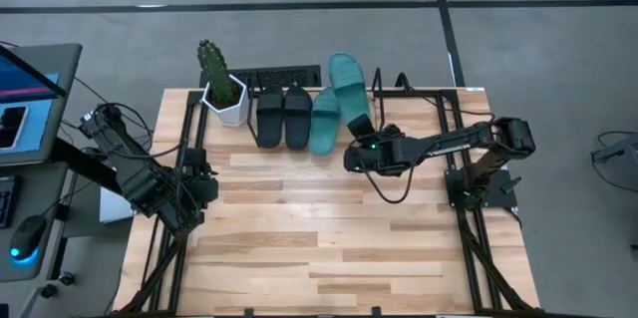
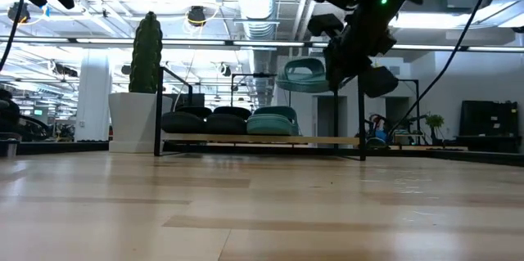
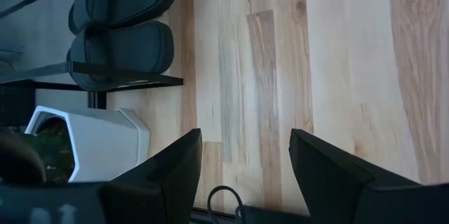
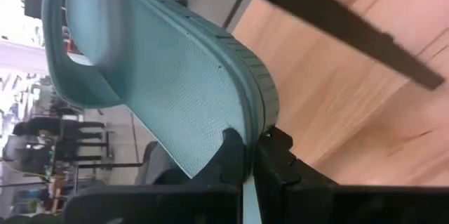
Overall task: Pick and place slides into the shelf
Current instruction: Put the green slides on the shelf, then return to Home Position
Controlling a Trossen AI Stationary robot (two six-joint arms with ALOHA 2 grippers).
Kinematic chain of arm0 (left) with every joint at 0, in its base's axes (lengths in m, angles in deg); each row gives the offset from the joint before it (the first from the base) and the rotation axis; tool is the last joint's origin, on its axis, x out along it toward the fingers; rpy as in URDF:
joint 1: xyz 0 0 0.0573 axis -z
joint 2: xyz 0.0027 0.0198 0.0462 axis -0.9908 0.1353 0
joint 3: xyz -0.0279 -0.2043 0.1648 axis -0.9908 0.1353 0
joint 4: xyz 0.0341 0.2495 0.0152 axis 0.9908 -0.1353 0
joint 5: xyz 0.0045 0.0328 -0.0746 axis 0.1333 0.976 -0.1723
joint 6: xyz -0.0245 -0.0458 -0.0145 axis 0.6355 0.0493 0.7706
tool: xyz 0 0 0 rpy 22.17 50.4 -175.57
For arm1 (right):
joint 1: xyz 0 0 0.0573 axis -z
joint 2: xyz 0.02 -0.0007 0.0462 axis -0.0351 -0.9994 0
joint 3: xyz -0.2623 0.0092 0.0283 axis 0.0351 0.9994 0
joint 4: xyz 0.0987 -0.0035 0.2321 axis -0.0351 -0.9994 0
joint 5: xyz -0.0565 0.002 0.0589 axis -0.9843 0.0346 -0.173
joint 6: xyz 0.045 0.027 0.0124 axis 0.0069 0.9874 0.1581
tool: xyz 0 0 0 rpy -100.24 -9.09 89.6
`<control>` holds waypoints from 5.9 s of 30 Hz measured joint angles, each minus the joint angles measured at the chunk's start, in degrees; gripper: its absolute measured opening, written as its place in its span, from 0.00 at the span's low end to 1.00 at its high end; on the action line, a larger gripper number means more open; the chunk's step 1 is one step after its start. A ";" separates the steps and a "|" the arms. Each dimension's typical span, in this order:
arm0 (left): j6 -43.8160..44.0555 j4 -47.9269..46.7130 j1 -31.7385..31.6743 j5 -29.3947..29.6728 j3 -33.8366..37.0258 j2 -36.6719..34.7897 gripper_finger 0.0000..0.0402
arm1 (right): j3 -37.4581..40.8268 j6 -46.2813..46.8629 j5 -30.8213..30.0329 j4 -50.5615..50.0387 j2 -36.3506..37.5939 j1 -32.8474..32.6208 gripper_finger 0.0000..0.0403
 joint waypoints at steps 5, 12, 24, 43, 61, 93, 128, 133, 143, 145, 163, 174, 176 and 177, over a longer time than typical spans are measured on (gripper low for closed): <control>0.00 0.04 0.00 0.66 0.00 0.00 0.51 | 0.00 0.29 0.91 -4.05 2.65 -0.11 0.00; 0.04 0.04 -0.02 0.80 0.00 0.00 0.51 | -1.79 0.49 5.10 -8.76 2.58 -0.03 0.00; 0.31 0.02 0.00 0.45 0.00 0.00 0.51 | -4.67 0.81 6.48 -16.24 1.75 1.60 0.00; -0.54 0.09 -0.01 0.44 0.00 0.02 0.51 | -9.68 0.99 10.81 -25.32 -4.14 2.32 0.00; 0.56 0.00 -0.02 0.69 0.02 -2.67 0.51 | -23.41 0.63 13.05 -32.37 -18.03 2.46 0.00; 0.48 1.01 0.00 0.03 0.02 -2.62 0.51 | -23.32 0.70 14.19 -30.81 -17.98 0.24 0.44; -5.86 5.03 3.52 5.89 -31.15 -19.45 0.51 | -74.83 -112.56 33.58 -14.95 -17.42 -12.02 0.41; -3.72 4.71 3.50 5.85 -35.70 -24.82 0.51 | -74.00 -125.68 23.67 -12.96 -11.87 -13.38 0.41; -30.34 24.08 3.50 -0.51 -39.98 -28.60 0.51 | -74.06 -122.20 28.52 -27.14 4.56 -14.37 0.41; -35.79 26.49 3.50 -3.84 -39.98 -28.70 0.51 | -74.11 -122.18 29.03 -29.70 7.39 -14.92 0.41; -42.34 41.08 3.52 -14.36 -13.21 -42.08 0.51 | -49.19 -128.62 34.16 -25.33 38.36 -25.21 0.40; -42.77 64.06 3.23 -16.36 19.36 -60.79 0.51 | 3.05 -124.97 39.68 7.71 70.65 -27.76 0.40; -41.72 67.20 2.93 -19.14 21.24 -59.79 0.51 | 11.00 -123.31 39.71 12.35 76.15 -28.03 0.40; -41.50 68.91 3.08 -19.79 22.30 -59.70 0.51 | 14.57 -122.58 39.98 14.20 78.85 -28.31 0.40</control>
